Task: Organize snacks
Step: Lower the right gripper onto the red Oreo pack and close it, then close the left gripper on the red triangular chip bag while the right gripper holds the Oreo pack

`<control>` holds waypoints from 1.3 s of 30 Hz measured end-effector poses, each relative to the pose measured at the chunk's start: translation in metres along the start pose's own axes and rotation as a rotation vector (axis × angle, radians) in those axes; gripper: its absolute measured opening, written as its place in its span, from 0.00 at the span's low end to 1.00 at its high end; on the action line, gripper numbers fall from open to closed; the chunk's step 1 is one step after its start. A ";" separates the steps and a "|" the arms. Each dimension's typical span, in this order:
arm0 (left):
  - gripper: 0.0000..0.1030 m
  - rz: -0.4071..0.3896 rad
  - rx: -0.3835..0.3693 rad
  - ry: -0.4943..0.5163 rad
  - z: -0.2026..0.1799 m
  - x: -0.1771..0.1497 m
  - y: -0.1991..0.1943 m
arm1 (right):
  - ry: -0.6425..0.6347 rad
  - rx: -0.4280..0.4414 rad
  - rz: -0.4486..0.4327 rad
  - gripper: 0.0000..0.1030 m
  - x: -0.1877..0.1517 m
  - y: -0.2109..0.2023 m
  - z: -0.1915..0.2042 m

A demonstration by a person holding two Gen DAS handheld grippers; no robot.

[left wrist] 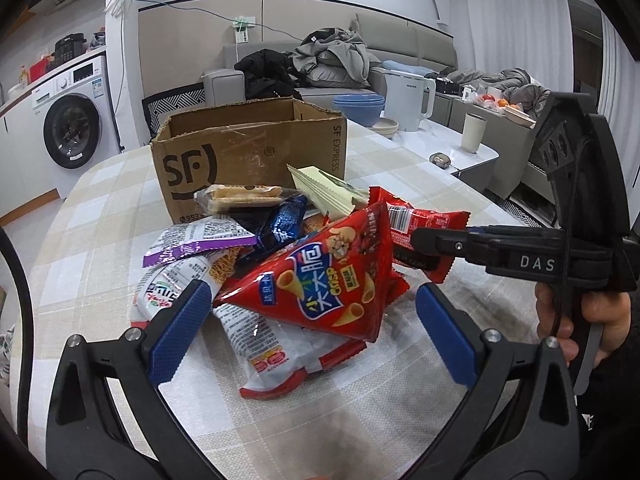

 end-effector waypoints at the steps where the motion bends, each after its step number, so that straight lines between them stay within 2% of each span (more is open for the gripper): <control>1: 0.99 0.005 0.009 0.005 -0.001 0.000 0.003 | 0.001 0.001 0.002 0.22 0.000 0.000 0.000; 4: 0.99 0.018 0.046 0.021 -0.001 -0.001 0.011 | 0.005 0.002 0.003 0.22 -0.001 0.000 -0.001; 12: 0.99 0.053 0.076 0.023 0.008 -0.002 0.027 | 0.004 0.004 0.005 0.22 -0.001 0.000 -0.001; 14: 0.95 0.068 0.075 0.009 0.012 -0.005 0.030 | 0.005 0.005 0.005 0.22 -0.001 0.000 -0.001; 15: 0.87 0.075 0.069 -0.004 0.013 -0.007 0.032 | 0.004 0.005 0.005 0.22 -0.001 0.000 -0.001; 16: 0.85 0.083 0.062 -0.015 0.015 -0.008 0.034 | 0.003 0.006 0.005 0.22 -0.001 0.000 -0.001; 19: 0.78 0.077 0.061 -0.035 0.021 -0.009 0.036 | 0.004 0.005 0.005 0.22 -0.001 0.000 -0.001; 25: 0.72 0.061 0.041 -0.052 0.029 -0.009 0.036 | 0.000 0.006 0.000 0.22 0.001 -0.001 0.000; 39: 0.71 -0.012 0.019 -0.078 0.037 0.002 0.017 | -0.009 0.025 -0.044 0.22 0.011 -0.017 0.007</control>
Point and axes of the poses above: each gripper's, at about its wrist camera, not at the fingertips, and y roughly the way its jaws point, z to its left, x to its top, the point moved 10 cm from there along y, roughly the way its jaws point, and after that the axes turned 14 degrees about -z, right-handed, at the moved point
